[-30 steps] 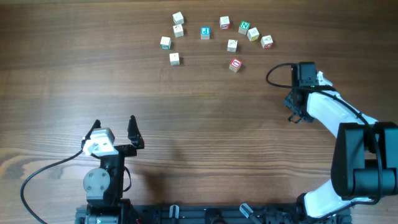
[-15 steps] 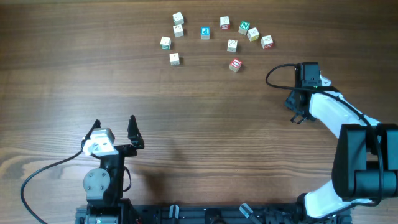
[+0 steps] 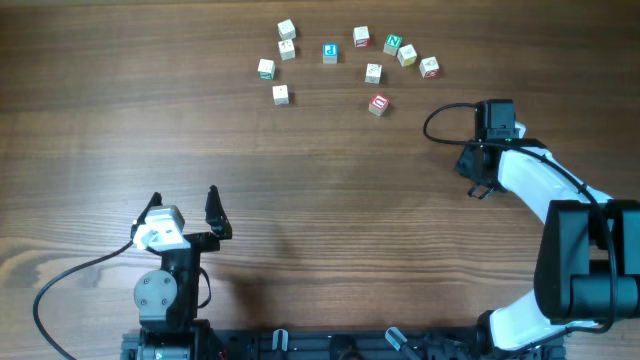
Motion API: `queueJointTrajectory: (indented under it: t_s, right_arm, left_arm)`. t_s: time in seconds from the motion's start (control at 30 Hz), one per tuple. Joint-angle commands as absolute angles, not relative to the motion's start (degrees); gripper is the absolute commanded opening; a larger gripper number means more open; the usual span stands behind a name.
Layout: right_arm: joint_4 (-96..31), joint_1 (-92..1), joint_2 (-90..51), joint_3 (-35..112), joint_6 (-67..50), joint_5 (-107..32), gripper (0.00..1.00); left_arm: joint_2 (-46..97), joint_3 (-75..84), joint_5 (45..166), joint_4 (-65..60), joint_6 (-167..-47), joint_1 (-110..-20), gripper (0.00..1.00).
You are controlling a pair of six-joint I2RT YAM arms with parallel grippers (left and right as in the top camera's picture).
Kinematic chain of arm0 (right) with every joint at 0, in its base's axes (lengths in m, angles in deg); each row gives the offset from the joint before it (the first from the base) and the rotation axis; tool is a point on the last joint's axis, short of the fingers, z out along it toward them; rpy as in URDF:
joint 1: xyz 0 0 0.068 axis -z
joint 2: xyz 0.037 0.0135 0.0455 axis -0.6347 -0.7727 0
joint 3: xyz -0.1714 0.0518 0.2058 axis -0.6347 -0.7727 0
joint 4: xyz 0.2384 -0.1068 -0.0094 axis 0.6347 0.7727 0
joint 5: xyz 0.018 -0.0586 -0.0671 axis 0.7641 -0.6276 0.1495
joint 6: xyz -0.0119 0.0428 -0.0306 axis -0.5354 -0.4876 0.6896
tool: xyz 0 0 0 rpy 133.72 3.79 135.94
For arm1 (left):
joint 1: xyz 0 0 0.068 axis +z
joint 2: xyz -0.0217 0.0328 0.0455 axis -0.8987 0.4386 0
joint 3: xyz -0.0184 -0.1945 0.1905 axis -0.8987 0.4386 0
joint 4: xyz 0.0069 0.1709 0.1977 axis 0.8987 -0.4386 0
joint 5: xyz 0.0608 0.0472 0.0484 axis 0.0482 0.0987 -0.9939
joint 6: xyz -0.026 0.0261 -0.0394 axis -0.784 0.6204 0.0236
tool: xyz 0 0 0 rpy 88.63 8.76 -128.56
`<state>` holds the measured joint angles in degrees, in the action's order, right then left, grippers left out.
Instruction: Form a circle
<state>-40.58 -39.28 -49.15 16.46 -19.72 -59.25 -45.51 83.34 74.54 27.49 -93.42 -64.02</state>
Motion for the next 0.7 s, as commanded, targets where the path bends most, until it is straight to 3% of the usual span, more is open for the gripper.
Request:
queueJointTrajectory:
  t_s: [0.0,0.67]
  right_arm:
    - [-40.27,-39.54,-50.57,14.78,-18.36,-55.16,0.27]
    - [-42.35,-39.37,-50.57,13.71,-18.99,-59.49,0.3]
  left_arm:
    - [-46.01,83.69,75.22,27.56,-92.11,-63.64,1.0]
    - [-46.01,83.69,75.22,27.56,-92.13,-63.64,1.0]
